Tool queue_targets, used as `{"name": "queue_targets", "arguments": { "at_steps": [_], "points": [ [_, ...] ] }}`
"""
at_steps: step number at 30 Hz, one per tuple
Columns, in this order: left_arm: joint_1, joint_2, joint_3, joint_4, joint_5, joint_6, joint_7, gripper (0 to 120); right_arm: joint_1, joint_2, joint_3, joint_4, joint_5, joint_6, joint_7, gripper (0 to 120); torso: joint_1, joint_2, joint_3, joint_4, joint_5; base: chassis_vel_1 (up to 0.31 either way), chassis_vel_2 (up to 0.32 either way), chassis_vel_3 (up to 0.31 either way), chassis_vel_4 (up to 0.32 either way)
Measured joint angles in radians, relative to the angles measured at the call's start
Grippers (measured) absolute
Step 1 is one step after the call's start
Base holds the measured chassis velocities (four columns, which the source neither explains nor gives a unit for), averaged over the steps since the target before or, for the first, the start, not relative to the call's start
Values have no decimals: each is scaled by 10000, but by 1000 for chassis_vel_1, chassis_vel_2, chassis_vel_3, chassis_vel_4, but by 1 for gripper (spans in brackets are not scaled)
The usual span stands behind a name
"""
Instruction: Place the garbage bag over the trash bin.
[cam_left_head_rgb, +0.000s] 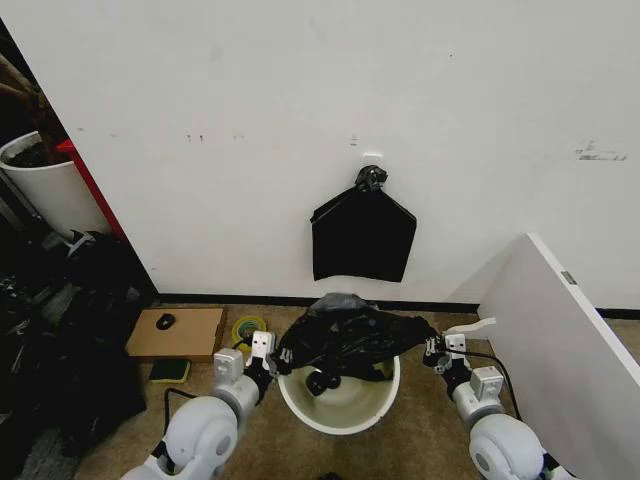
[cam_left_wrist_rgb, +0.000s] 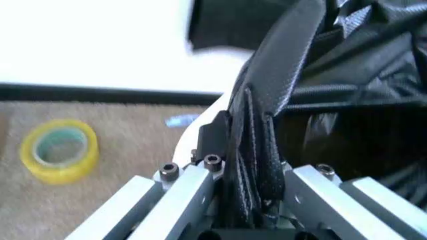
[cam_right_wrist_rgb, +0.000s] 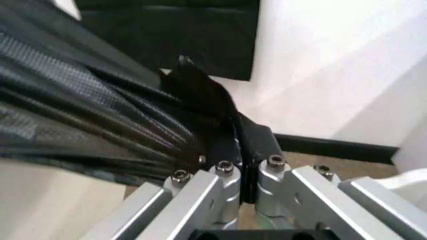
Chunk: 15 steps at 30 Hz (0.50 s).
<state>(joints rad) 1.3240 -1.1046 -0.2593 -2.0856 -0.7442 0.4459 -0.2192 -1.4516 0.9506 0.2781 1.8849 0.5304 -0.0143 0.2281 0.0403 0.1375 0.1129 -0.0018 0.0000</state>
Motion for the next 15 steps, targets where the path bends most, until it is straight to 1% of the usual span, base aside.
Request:
{"name": "queue_targets", "arguments": {
  "at_steps": [2, 3, 4, 7, 8, 10, 11, 15],
  "points": [
    [-116, -40, -258, -85, -301, -1, -93, 1, -89, 18, -63, -110, -56, 624, -585, 0, 0, 0, 0, 1, -3, 0, 0, 0, 0],
    [-116, -40, -258, -85, -301, -1, -93, 1, -89, 18, -63, -110, -56, 624, -585, 0, 0, 0, 0, 1, -3, 0, 0, 0, 0],
    [-161, -49, -350, -113, -398, -2, -110, 1, -115, 34, -112, -179, -90, 960, -946, 0, 0, 0, 0, 1, -3, 0, 0, 0, 0],
    [-272, -53, -551, -179, -629, -20, -162, 1, -151, 144, -276, -470, -191, 2341, -2823, 0, 0, 0, 0, 1, 0, 0, 0, 0, 0],
    [-291, -54, -576, -195, -668, -39, -170, 1, -141, 211, -352, -550, -203, 2811, -3682, 0, 0, 0, 0, 1, -2, 0, 0, 0, 0],
    [-315, -87, -592, -211, -700, -86, -173, 1, -83, 318, -527, -621, -183, 3284, -4709, 0, 0, 0, 0, 2, -1, 0, 0, 0, 0],
    [-315, -87, -592, -211, -700, -86, -173, 1, -83, 318, -527, -621, -183, 3284, -4709, 0, 0, 0, 0, 2, -1, 0, 0, 0, 0],
    [-421, -231, -670, -272, -847, -192, -285, 0, 56, 495, -717, -1039, -445, 3834, -5950, 0, 0, 0, 0, 2, -1, 0, 0, 0, 0]
  ]
}}
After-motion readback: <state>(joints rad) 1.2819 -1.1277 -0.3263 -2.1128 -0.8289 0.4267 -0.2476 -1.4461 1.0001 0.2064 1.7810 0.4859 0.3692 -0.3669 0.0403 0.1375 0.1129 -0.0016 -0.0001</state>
